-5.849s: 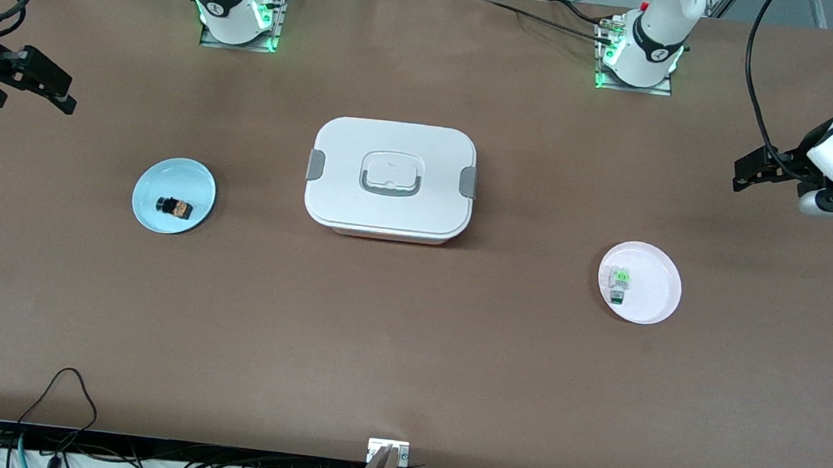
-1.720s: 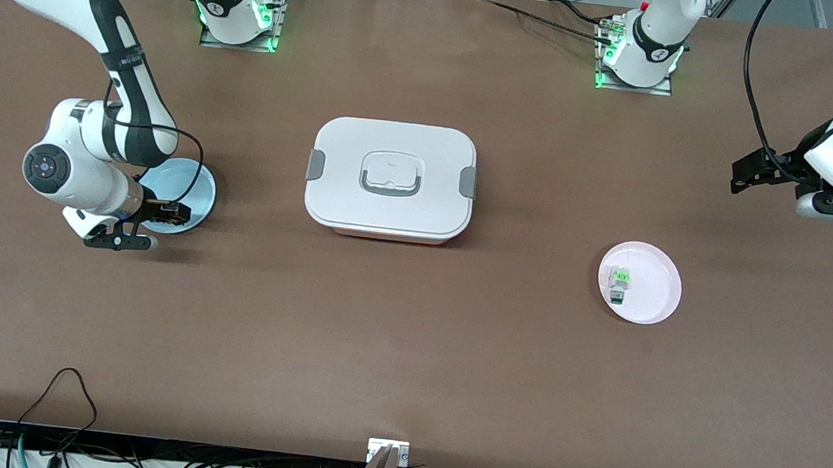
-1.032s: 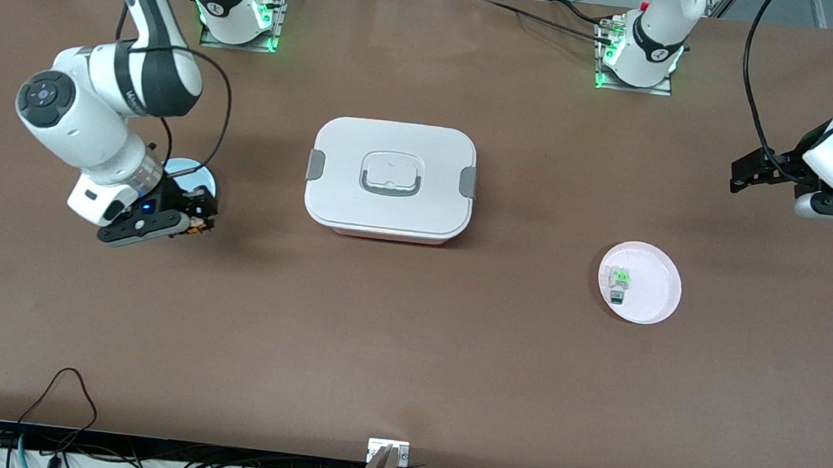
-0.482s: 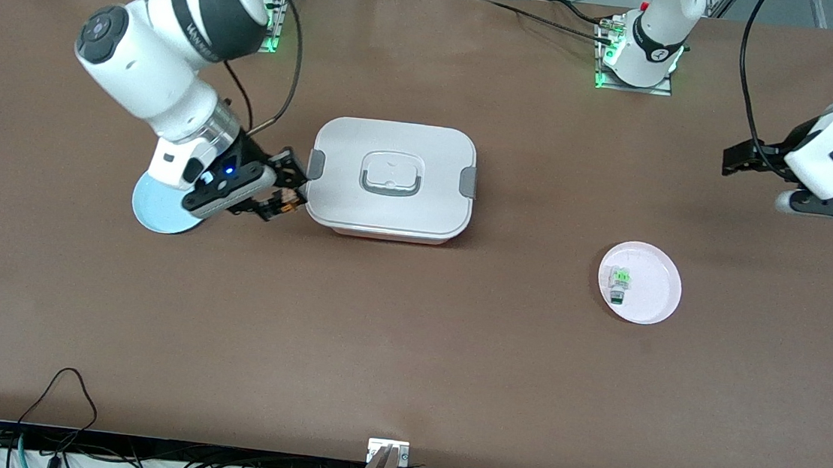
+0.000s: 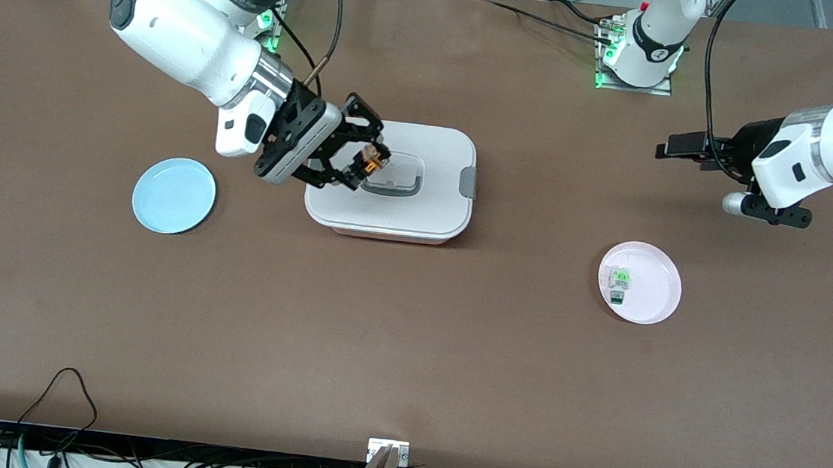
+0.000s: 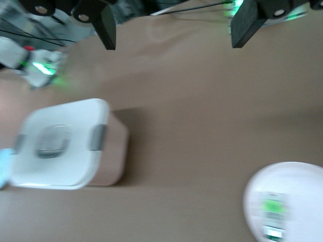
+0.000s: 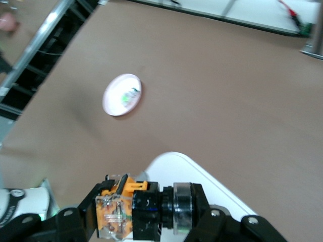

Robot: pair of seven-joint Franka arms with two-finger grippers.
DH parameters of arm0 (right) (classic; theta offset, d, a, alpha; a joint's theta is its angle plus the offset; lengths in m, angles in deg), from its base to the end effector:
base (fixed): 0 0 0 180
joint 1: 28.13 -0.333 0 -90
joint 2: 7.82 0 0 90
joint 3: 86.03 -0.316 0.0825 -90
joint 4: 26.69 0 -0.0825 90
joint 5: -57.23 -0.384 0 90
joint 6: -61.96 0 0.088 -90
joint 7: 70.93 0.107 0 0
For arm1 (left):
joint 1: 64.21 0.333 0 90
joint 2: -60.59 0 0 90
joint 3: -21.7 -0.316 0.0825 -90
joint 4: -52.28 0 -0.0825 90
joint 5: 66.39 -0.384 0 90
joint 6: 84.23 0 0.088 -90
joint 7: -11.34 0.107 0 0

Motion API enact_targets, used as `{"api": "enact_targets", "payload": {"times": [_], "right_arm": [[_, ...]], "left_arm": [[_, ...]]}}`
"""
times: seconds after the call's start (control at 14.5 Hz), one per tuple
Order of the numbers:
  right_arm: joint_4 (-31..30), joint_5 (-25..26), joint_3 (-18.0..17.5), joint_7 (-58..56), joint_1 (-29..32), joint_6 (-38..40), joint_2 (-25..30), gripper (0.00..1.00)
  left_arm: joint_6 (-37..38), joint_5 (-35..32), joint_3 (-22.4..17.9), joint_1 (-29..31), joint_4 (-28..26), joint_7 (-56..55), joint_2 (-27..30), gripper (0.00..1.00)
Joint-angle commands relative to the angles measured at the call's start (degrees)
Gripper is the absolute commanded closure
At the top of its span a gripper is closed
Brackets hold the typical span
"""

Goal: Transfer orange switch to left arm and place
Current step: 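Carry the switch up over the white box with the right gripper, then hold the switch up while the left gripper reaches toward it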

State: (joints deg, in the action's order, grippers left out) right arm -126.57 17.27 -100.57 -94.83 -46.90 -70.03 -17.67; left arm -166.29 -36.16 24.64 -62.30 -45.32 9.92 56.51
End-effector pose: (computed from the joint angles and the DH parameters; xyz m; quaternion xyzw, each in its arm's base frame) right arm 0.5393 0.3579 0.5210 -0.8893 -0.2799 -0.1544 0.3270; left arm 0.5466 -0.0685 0.5310 0.9508 0.0115 -0.1700 0.2588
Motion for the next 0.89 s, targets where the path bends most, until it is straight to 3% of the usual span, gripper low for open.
{"api": "enact_targets", "payload": {"times": [0.0,0.21,0.34,0.55,0.83], "right_arm": [[2.7,-5.7,0.6,-2.3,-2.7,1.1,-0.1,0.92],[4.5,-13.4,0.7,-3.8,-6.0,0.3,-0.3,0.92],[4.9,-17.7,0.7,-7.7,-7.2,-0.2,-0.5,0.92],[4.9,-25.1,0.7,-12.5,-8.4,-1.7,0.0,0.92],[5.5,-29.3,0.7,-13.1,-12.2,-8.4,-0.2,0.93]], "left_arm": [[1.1,14.0,0.0,1.3,0.2,1.6,-0.6,0.0],[1.4,31.1,-0.1,4.0,0.0,1.6,-2.6,0.0],[1.2,37.2,-0.1,4.2,-1.0,1.2,-3.9,0.0],[0.3,51.4,0.1,3.8,-11.1,1.2,-3.6,0.0],[-1.0,54.2,0.8,2.7,-12.2,-5.4,-3.3,0.0]]}}
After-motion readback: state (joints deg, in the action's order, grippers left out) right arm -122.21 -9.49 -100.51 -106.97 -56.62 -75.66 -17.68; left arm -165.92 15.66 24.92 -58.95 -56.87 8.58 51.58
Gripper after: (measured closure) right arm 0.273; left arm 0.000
